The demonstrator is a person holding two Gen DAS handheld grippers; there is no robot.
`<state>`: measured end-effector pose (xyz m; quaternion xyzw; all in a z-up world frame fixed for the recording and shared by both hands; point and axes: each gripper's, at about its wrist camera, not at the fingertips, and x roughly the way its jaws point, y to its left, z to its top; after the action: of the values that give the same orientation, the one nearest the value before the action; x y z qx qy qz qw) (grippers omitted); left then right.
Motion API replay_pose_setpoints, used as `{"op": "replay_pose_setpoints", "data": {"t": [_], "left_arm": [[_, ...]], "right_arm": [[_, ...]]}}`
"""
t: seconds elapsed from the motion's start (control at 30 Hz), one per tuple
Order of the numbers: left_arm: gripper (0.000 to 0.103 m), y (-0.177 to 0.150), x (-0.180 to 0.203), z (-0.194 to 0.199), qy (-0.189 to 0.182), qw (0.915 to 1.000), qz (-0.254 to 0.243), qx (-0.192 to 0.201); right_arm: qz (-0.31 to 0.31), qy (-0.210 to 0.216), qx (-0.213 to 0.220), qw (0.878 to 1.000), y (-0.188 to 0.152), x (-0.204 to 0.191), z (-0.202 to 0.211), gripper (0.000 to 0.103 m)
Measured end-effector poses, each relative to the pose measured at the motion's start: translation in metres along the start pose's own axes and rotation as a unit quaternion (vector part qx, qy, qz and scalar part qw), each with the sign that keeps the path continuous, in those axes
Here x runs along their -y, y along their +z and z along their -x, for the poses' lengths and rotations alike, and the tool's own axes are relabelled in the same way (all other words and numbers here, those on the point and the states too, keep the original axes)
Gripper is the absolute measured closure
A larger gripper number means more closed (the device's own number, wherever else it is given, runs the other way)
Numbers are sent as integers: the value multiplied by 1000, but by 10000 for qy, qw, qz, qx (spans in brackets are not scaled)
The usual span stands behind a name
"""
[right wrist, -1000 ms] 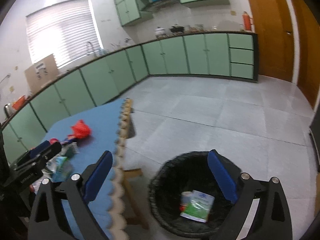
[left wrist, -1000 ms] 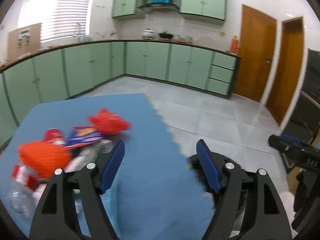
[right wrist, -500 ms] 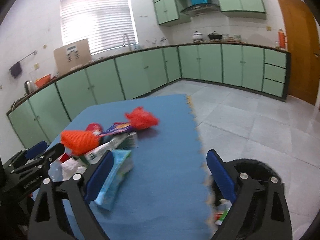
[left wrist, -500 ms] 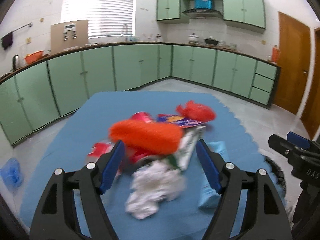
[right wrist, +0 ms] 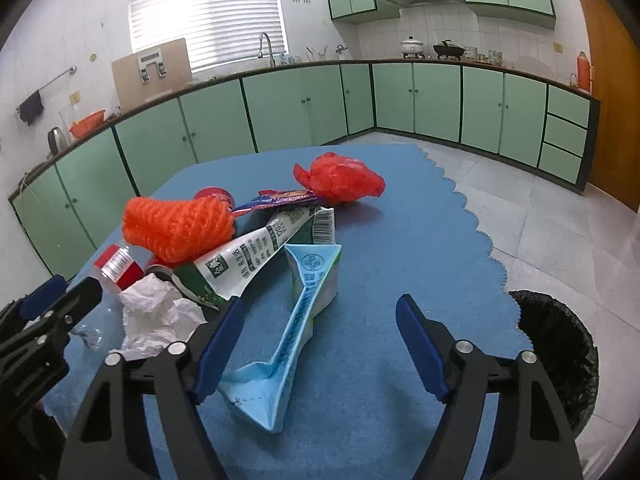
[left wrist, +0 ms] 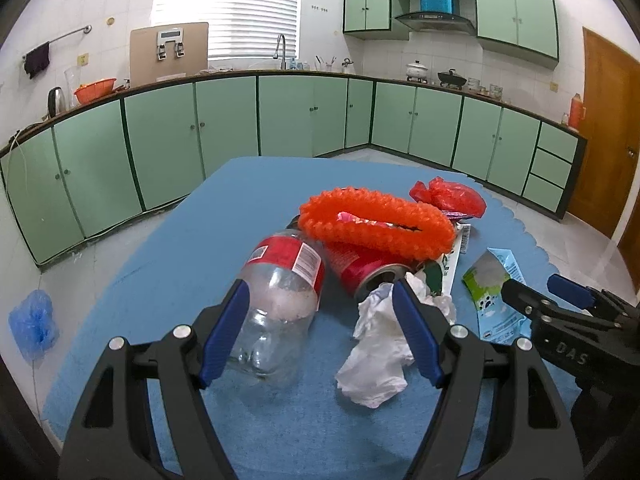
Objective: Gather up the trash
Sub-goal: 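Return both tools to the table and grasp the blue carton with the right tool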
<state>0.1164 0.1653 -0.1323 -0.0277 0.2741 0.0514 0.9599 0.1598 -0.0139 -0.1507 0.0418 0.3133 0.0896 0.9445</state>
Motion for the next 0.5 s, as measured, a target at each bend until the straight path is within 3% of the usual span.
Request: {"op": "replay_pose_setpoints", "data": {"t": [0.1,0.23,0.4,0.5], "left_arm": [[32,-1,-2,-4,-43,10000,30,-24],[32,-1,-1,-5,-72,10000,21,3],[32,0,-1,-4,-170,9998,51,21],[32,0,5,-2,-268,9996,30,38]], "right_arm": [[3,-26,-124,9999,-1,-2,-8,32],[2,65,-307,9995,-2,-5,-16,48],[29,302,-510,9982,2,-8,-21,89],[57,364,-570,9977,4,-7,-19,94]]}}
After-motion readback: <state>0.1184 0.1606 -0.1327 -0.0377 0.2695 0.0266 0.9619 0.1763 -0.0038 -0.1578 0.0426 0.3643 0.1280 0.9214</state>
